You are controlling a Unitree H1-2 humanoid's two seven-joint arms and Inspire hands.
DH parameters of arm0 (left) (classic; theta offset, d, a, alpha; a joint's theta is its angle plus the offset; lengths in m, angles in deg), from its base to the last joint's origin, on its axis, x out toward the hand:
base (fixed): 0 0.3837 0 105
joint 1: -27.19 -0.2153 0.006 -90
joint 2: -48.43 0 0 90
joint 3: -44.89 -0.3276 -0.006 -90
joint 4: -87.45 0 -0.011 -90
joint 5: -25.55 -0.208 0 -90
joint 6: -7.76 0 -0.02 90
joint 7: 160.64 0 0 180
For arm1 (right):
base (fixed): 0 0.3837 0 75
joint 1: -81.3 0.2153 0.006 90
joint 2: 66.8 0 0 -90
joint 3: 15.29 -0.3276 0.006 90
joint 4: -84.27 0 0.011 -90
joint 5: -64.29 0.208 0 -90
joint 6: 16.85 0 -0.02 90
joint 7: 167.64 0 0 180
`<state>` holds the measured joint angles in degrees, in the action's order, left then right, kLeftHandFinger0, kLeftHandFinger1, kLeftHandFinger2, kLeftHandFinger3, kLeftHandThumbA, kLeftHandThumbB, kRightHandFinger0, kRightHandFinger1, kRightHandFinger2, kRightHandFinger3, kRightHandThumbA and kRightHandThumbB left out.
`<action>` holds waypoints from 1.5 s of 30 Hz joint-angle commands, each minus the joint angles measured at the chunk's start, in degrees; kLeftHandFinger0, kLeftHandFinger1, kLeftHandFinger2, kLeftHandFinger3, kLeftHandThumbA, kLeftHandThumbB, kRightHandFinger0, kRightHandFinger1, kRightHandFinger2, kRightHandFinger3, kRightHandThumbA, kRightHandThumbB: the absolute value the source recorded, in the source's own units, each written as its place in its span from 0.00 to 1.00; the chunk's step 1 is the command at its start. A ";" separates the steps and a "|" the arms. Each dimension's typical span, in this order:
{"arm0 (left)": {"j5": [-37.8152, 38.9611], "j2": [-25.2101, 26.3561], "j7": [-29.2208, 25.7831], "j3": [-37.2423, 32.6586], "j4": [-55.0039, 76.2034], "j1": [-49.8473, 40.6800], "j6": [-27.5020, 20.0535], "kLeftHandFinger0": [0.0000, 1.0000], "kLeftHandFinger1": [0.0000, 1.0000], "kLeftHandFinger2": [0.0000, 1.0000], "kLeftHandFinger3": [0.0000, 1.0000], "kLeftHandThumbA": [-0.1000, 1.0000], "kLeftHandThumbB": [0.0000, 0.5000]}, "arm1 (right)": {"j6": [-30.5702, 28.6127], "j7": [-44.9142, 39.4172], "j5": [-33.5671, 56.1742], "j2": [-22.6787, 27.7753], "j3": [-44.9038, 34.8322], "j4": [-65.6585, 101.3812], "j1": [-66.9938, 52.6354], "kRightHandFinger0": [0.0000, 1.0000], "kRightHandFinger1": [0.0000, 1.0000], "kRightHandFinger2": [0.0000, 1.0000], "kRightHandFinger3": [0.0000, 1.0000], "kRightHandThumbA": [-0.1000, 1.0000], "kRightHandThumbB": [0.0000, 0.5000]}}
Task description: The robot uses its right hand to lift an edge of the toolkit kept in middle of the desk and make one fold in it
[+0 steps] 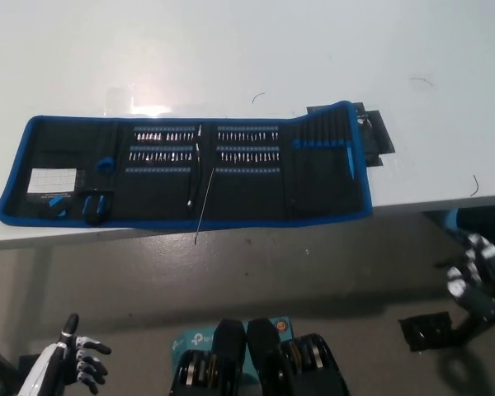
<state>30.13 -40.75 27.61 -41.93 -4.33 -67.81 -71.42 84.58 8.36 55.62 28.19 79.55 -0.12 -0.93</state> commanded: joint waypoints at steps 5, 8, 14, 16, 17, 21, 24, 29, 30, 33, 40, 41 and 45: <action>0.43 0.22 0.79 0.30 1.72 -0.16 -0.33 0.31 0.31 0.29 0.42 1.00 1.00 | 5.11 -6.35 -0.63 1.17 2.66 12.15 12.61 0.24 0.28 0.40 0.73 0.18 0.44; 0.65 0.27 0.97 0.37 1.39 -0.16 -0.77 0.29 0.30 0.29 0.42 1.00 1.00 | 3.57 -5.75 -1.00 0.28 2.83 10.56 16.22 0.23 0.28 0.40 0.71 0.19 0.44; 0.64 -0.05 0.93 0.27 1.31 -0.44 -0.80 0.29 0.31 0.31 0.44 1.00 1.00 | 5.82 -3.75 -1.60 -2.02 1.86 4.49 20.16 0.25 0.30 0.44 0.79 0.19 0.45; 0.98 -0.46 0.79 0.44 1.53 -0.82 -0.81 0.28 0.31 0.30 0.44 1.00 1.00 | 6.58 -2.49 -0.80 -3.75 0.71 1.54 21.16 0.25 0.32 0.48 0.82 0.18 0.50; 0.80 -0.47 0.65 0.42 1.72 -0.86 -0.04 0.29 0.31 0.31 0.44 1.00 1.00 | 6.77 -1.78 -1.27 -4.50 0.55 -0.09 21.41 0.30 0.37 0.53 0.87 0.18 0.51; 0.60 -0.88 0.56 0.43 1.77 -1.11 -0.29 0.31 0.31 0.31 0.43 1.00 1.00 | 10.66 -0.72 -4.99 -6.03 1.75 -4.18 22.13 0.95 0.99 0.96 1.00 0.35 0.60; 0.77 -1.20 0.56 0.51 1.74 -0.99 -0.52 0.29 0.29 0.29 0.42 1.00 1.00 | 12.34 -0.54 -7.82 -6.13 2.99 -6.07 22.66 1.00 1.00 1.00 1.00 0.47 0.71; 0.69 -1.12 1.01 0.27 1.67 -0.93 -1.28 0.28 0.29 0.28 0.40 1.00 1.00 | 14.84 0.98 -8.24 -9.19 2.80 -8.45 22.39 1.00 1.00 1.00 1.00 0.52 0.69; 0.68 -1.10 1.05 0.23 1.74 -0.89 -1.10 0.29 0.29 0.29 0.41 1.00 1.00 | 14.57 1.25 -8.09 -9.65 2.44 -8.91 22.43 1.00 1.00 1.00 1.00 0.51 0.67; 0.97 -1.40 0.95 0.43 1.72 -0.85 -0.60 0.30 0.30 0.29 0.41 1.00 1.00 | 13.48 2.03 -7.95 -10.67 1.71 -10.44 22.50 1.00 1.00 1.00 1.00 0.49 0.67; 1.64 -1.62 1.40 0.59 0.29 -0.57 -2.09 0.30 0.31 0.30 0.41 1.00 1.00 | 12.48 4.54 -8.26 -12.74 0.18 -11.86 21.40 1.00 1.00 1.00 1.00 0.49 0.65; 1.75 -1.70 1.42 0.63 0.13 -0.50 -2.21 0.30 0.31 0.30 0.41 1.00 1.00 | 11.89 4.86 -8.27 -12.92 0.04 -12.28 21.20 1.00 1.00 1.00 1.00 0.49 0.64; 1.58 -2.10 1.26 0.46 0.53 -0.87 -2.27 0.32 0.32 0.29 0.41 1.00 1.00 | 9.37 8.17 -8.41 -15.16 -1.07 -14.18 19.62 1.00 1.00 1.00 1.00 0.47 0.67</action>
<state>30.64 -42.85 28.02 -41.86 -4.33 -68.61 -71.76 97.25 11.62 47.95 14.73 79.85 -13.84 18.60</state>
